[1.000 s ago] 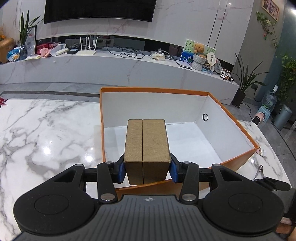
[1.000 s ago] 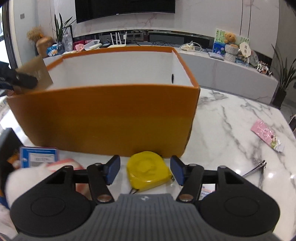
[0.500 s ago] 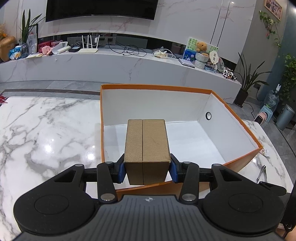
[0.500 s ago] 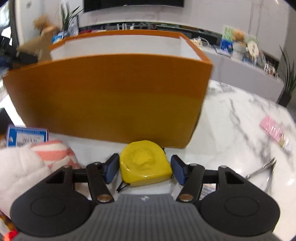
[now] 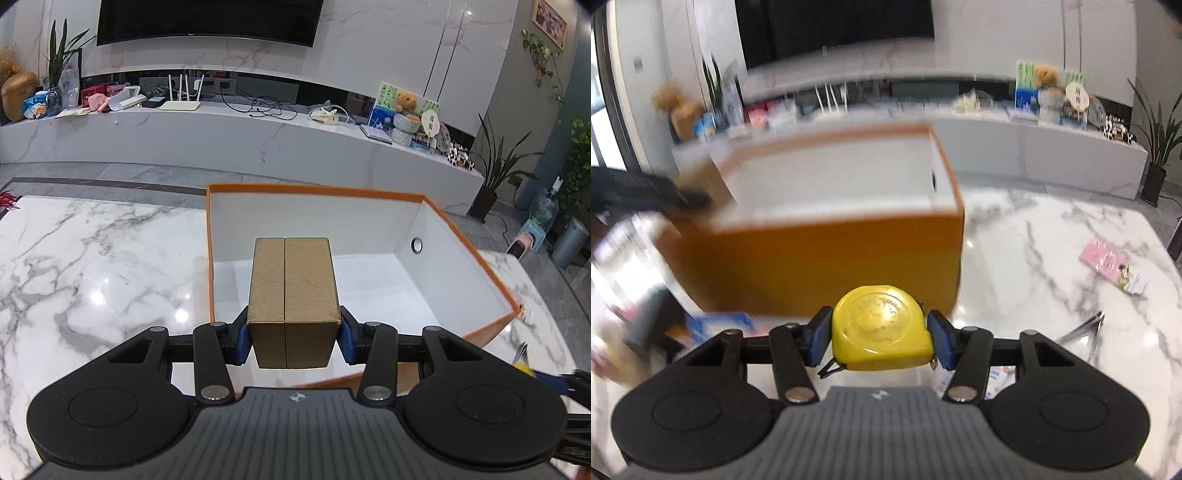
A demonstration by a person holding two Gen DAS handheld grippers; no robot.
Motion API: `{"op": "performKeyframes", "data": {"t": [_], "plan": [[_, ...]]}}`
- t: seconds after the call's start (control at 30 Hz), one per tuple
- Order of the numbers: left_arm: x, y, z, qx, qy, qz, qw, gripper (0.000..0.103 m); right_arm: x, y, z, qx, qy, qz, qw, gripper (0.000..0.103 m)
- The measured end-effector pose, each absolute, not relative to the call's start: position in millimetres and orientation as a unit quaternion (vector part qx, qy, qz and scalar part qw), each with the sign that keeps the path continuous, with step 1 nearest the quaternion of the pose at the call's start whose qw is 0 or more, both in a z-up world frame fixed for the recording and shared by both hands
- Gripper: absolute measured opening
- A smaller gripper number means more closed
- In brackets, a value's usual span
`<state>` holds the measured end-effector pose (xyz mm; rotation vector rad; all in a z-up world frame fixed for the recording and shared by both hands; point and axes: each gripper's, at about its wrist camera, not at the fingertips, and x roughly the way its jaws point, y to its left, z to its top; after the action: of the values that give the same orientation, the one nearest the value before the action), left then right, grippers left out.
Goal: Organize objects
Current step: 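Carry the cardboard box over the orange box while right gripper brings the tape measure, then lower and release the cardboard box with left gripper while right gripper releases the tape measure inside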
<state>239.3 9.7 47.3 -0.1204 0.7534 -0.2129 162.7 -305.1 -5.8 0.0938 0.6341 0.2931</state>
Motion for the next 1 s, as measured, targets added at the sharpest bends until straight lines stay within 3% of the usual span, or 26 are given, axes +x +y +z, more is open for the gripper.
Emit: {"op": "performKeyframes", "data": {"t": [0.1, 0.23, 0.43, 0.7, 1.0], "plan": [[246, 14, 58, -0.07, 0.364, -0.1, 0.923, 0.052, 173, -297, 34, 0.067, 0.267, 0.175, 0.945, 0.057], [261, 17, 65, -0.076, 0.368, -0.089, 0.922, 0.052, 234, -257, 56, -0.01, 0.289, 0.194, 0.938, 0.057], [288, 5, 38, -0.075, 0.414, -0.08, 0.904, 0.052, 329, -202, 9, -0.118, 0.406, 0.202, 0.883, 0.057], [300, -34, 17, 0.024, 0.435, -0.057, 0.898, 0.052, 360, -173, -35, -0.198, 0.49, 0.2, 0.825, 0.057], [302, -40, 17, 0.02, 0.426, -0.068, 0.902, 0.052, 360, -182, -46, -0.143, 0.514, 0.192, 0.824, 0.057]]}}
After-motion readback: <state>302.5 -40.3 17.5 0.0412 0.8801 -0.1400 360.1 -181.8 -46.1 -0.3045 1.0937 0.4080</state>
